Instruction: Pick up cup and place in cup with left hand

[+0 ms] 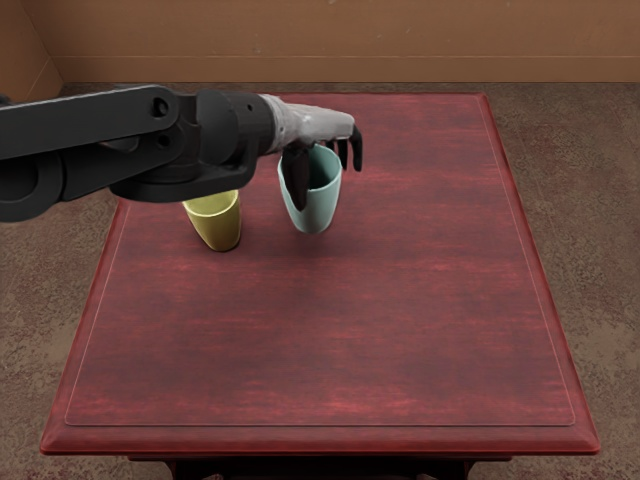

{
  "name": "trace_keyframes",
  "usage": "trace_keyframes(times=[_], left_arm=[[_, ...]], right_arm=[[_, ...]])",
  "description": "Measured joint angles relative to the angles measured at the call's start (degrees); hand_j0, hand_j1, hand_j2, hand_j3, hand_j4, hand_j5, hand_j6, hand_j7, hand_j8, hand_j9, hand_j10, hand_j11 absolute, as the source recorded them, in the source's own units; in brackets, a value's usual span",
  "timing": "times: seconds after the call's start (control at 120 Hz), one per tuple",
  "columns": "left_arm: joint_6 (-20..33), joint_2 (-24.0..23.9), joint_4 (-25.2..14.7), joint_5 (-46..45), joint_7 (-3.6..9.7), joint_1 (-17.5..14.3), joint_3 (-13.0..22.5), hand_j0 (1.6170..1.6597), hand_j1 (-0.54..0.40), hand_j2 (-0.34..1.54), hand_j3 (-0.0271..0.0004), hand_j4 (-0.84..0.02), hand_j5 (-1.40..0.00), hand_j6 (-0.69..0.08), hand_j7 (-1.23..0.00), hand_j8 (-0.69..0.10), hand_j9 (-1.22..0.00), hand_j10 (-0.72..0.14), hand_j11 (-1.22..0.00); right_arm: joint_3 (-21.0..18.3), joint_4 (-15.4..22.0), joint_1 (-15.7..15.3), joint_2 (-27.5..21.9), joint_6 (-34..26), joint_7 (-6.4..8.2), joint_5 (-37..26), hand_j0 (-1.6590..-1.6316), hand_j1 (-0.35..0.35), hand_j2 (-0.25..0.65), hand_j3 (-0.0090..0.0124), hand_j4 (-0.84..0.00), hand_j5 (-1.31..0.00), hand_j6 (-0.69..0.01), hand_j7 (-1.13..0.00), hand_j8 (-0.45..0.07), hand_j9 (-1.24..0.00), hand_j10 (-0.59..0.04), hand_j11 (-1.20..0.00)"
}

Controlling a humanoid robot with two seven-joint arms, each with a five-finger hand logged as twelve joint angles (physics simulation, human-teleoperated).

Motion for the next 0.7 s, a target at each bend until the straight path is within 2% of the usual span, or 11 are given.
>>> trace_keyframes(times=[0.258,0.317,0.7], left_arm=[[-1.77,2.28,0.12,-3.29,-0.01,-2.92,-1.74,1.6568,-0.130,0.14,0.0000,-0.442,-0.60,-0.436,-0.60,-0.323,-0.59,-0.362,-0.59],[-2.06,2.32,0.05,-3.54,-0.01,-2.99,-1.85,1.6566,-0.133,0.13,0.0000,-0.443,-0.60,-0.432,-0.60,-0.316,-0.59,-0.348,-0.60],[-4.39,10.12,-1.87,-5.43,0.01,-2.82,-2.10,1.6567,-0.145,0.15,0.0000,-0.441,-0.61,-0.430,-0.61,-0.310,-0.61,-0.348,-0.60]], right_arm=[[0.00,0.00,-0.17,0.00,0.00,0.00,0.00,-1.6581,-0.320,-0.005,0.0000,-0.024,-0.03,-0.024,-0.03,-0.024,-0.03,-0.024,-0.03],[0.00,0.00,-0.18,0.00,0.00,0.00,0.00,-1.6581,-0.320,-0.005,0.0000,-0.024,-0.03,-0.024,-0.03,-0.024,-0.03,-0.024,-0.03],[0.00,0.00,-0.29,0.00,0.00,0.00,0.00,-1.6581,-0.320,-0.005,0.0000,-0.024,-0.03,-0.024,-0.03,-0.024,-0.03,-0.024,-0.03]])
